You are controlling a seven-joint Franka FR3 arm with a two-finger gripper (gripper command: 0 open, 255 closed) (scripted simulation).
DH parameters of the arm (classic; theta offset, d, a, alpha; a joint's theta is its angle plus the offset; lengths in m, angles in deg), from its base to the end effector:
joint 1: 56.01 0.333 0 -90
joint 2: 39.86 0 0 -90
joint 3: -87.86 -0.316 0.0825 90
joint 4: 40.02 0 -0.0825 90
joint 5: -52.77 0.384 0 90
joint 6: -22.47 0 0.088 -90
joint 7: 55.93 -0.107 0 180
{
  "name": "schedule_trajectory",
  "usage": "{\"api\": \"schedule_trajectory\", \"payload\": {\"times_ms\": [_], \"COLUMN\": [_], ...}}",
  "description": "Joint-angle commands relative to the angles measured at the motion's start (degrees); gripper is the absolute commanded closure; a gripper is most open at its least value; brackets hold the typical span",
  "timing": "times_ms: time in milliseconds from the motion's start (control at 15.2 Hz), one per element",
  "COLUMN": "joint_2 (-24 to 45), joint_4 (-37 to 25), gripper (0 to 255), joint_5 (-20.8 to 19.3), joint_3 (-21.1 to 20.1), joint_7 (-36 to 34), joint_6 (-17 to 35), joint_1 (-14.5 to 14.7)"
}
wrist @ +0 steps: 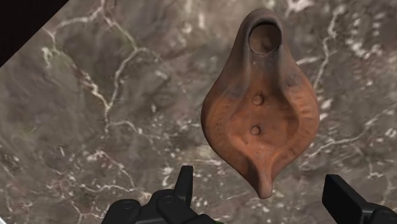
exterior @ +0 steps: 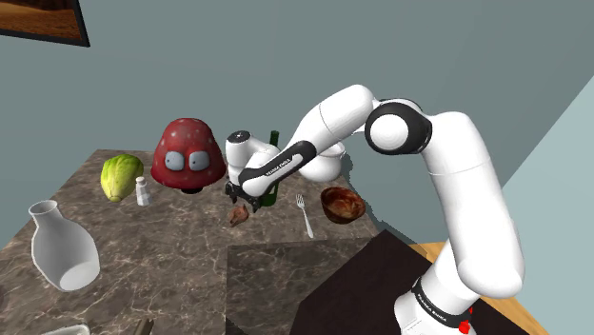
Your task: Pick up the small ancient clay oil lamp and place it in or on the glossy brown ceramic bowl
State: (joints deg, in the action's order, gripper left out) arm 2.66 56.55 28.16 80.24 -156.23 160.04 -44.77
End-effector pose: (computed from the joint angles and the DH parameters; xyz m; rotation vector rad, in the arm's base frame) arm 0.6421 0.2070 0.1685 2.5492 -1.6246 0.2484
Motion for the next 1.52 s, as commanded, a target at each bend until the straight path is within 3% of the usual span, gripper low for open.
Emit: {"api": "schedule_trajectory", "payload": {"times_ms": [0, 132, 198, 792, 858, 1320, 1452], "joint_2": [0.01, 0.01, 0.01, 0.01, 0.01, -3.12, -2.08], "joint_4": [0.01, 0.0, 0.0, 0.0, 0.0, -0.69, -0.75], "gripper": [0, 0, 255, 255, 0, 0, 0], "joint_5": [-0.01, 0.0, 0.0, 0.0, 0.0, 7.72, 7.39], "joint_3": [0.0, 0.0, 0.0, 0.0, 0.0, -7.15, -6.89], "joint_7": [0.0, 0.0, 0.0, 0.0, 0.0, 2.94, 2.75], "joint_6": [0.02, 0.01, 0.01, 0.01, 0.01, -5.29, -4.33], "joint_1": [0.0, 0.0, 0.0, 0.0, 0.0, -0.92, -0.8]}}
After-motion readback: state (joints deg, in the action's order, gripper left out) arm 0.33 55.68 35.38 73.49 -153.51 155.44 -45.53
